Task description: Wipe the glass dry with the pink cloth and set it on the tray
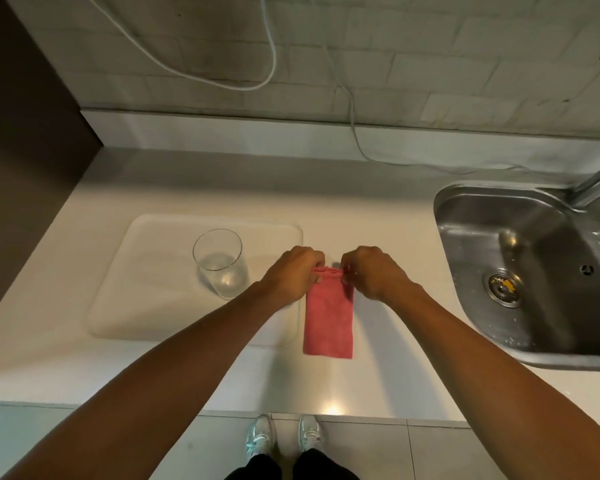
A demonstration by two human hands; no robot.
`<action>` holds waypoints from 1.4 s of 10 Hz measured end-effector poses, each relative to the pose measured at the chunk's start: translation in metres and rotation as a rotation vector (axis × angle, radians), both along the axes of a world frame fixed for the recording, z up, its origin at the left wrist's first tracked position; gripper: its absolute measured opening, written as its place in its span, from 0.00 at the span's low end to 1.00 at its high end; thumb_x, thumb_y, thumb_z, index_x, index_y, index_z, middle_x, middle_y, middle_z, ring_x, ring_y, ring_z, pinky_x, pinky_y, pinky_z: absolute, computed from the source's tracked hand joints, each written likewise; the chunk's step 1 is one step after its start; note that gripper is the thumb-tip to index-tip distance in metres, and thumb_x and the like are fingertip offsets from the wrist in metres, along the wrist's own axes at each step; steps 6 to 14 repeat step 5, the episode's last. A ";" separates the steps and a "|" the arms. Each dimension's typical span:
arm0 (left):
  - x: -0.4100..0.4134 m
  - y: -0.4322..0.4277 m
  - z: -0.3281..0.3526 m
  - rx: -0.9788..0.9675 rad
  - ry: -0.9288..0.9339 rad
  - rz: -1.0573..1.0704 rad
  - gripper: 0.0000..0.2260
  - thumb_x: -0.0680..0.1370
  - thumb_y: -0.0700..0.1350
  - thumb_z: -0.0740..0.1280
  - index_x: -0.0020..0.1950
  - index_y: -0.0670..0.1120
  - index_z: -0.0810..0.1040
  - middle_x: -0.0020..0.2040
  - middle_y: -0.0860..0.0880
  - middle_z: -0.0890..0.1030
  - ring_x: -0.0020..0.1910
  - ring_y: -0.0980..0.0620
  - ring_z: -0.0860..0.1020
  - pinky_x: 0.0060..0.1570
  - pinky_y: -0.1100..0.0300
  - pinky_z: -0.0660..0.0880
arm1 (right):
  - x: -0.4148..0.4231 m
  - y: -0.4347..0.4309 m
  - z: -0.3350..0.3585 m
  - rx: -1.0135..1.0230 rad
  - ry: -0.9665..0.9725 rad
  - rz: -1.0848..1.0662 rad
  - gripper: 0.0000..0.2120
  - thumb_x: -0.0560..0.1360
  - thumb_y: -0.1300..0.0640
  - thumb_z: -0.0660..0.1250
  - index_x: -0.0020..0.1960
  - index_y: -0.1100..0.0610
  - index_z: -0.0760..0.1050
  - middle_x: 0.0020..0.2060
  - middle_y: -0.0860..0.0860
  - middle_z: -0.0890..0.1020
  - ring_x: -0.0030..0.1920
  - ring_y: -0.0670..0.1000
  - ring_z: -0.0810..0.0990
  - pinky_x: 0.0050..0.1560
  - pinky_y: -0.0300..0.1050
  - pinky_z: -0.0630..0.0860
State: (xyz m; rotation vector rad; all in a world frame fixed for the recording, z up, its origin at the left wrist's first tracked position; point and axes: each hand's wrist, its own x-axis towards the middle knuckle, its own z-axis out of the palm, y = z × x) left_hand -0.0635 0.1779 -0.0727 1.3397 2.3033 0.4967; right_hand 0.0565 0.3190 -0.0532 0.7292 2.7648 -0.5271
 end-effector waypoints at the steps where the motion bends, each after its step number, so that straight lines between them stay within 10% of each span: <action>1: -0.006 0.009 0.000 0.017 0.066 0.028 0.03 0.83 0.37 0.69 0.53 0.39 0.82 0.52 0.41 0.84 0.50 0.41 0.82 0.49 0.47 0.77 | -0.012 0.006 0.002 0.036 0.015 -0.012 0.08 0.80 0.56 0.66 0.52 0.56 0.83 0.50 0.55 0.84 0.49 0.58 0.82 0.49 0.51 0.80; 14: -0.003 0.007 -0.025 0.101 0.202 0.145 0.12 0.87 0.43 0.64 0.67 0.38 0.80 0.64 0.39 0.82 0.64 0.40 0.78 0.62 0.51 0.75 | -0.007 0.004 -0.031 0.131 0.150 -0.060 0.11 0.82 0.53 0.61 0.61 0.56 0.73 0.53 0.54 0.78 0.45 0.59 0.81 0.42 0.52 0.80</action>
